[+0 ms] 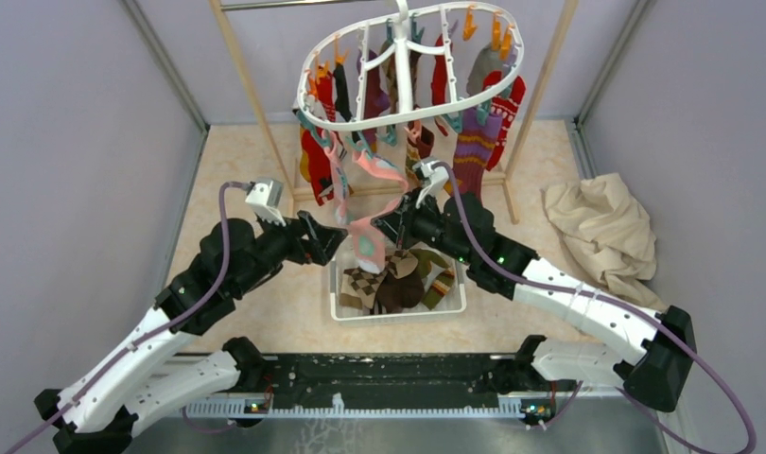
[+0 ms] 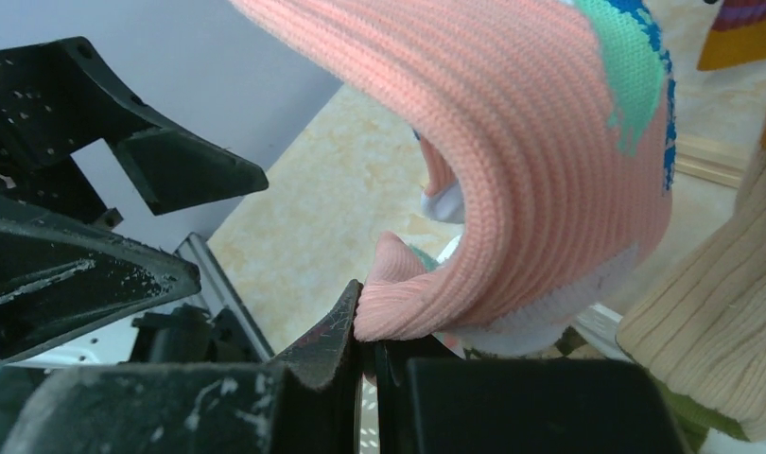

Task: Remove the socks clipped to the hanger
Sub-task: Remove the sock from the hanger.

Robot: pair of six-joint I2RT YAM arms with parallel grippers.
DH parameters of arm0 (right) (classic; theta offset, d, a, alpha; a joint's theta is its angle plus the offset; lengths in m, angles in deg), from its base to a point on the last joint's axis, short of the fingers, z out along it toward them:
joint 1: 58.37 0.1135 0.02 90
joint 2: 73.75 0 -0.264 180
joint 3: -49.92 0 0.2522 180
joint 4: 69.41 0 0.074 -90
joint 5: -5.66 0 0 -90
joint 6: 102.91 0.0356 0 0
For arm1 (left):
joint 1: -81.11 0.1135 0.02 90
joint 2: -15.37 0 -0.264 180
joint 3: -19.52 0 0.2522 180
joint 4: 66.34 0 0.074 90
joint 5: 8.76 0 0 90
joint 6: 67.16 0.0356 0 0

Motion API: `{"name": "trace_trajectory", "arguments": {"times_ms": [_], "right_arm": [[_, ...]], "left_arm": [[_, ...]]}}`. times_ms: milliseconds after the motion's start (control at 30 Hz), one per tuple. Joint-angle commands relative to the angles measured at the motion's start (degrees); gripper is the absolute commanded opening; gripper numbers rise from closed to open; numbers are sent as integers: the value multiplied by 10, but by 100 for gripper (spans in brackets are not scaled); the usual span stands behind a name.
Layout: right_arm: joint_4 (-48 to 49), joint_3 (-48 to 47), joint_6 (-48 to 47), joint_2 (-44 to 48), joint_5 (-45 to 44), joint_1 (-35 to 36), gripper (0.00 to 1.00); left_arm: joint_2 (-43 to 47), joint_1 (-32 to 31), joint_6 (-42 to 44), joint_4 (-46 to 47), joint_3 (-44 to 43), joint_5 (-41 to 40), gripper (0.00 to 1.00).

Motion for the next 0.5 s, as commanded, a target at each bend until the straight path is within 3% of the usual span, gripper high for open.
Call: {"name": "trace_trajectory", "arguments": {"times_ms": [0, 467], "right_arm": [[43, -6, 31, 19, 50, 4, 3], [68, -18, 82, 15, 146, 4, 3]], "left_arm": [[34, 0, 13, 57, 40, 83, 99], [76, 0, 9, 109, 129, 111, 99]]}}
